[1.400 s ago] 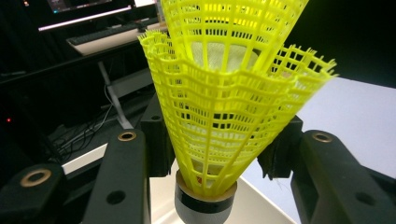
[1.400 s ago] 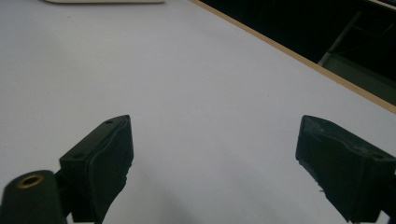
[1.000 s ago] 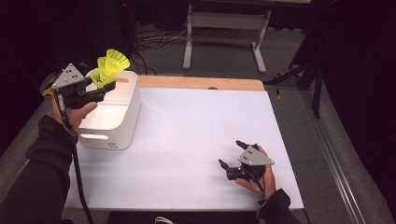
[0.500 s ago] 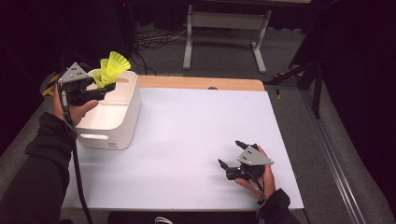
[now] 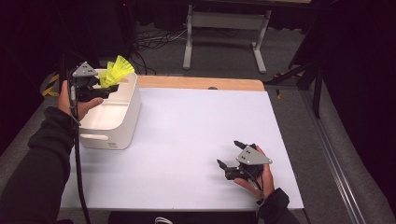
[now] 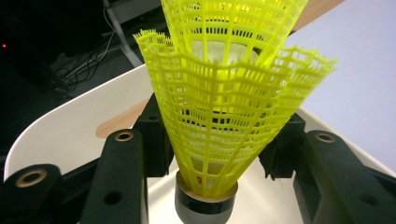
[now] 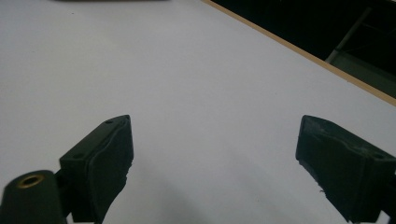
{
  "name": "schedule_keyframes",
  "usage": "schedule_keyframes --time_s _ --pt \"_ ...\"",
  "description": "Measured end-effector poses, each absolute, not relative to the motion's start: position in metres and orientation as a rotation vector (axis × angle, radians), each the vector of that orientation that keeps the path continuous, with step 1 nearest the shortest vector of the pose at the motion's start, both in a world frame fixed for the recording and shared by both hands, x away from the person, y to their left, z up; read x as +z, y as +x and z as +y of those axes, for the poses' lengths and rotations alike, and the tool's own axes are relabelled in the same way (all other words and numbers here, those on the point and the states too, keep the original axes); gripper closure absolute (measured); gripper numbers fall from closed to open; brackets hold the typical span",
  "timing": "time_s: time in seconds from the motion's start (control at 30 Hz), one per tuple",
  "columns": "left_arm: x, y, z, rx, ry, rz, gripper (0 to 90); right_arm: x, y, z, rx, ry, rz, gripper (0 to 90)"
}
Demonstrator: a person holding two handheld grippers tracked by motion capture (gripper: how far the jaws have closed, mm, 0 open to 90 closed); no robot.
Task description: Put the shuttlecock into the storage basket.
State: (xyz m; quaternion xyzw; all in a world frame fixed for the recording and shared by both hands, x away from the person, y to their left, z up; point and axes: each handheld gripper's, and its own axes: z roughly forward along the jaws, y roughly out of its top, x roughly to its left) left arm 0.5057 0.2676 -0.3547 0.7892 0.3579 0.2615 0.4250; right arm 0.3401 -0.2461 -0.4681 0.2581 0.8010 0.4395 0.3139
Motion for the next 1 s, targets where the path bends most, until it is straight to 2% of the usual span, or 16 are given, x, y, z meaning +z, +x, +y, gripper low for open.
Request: schedule_keyframes --time_s 0.23,0.57,1.0 --pt "-0.362 0.522 0.273 0.608 1.986 0.957 52.7 -0.469 0.343 -0.244 1.158 0.673 2.116 11.8" --pt "-0.374 0.542 0.265 0.559 2.136 1.054 52.8 -0.470 0.347 -0.238 1.162 0.648 2.126 12.0" --pt "-0.383 0.554 0.261 0.488 2.213 1.092 49.7 -0.473 0.347 -0.234 1.162 0.635 2.148 12.1"
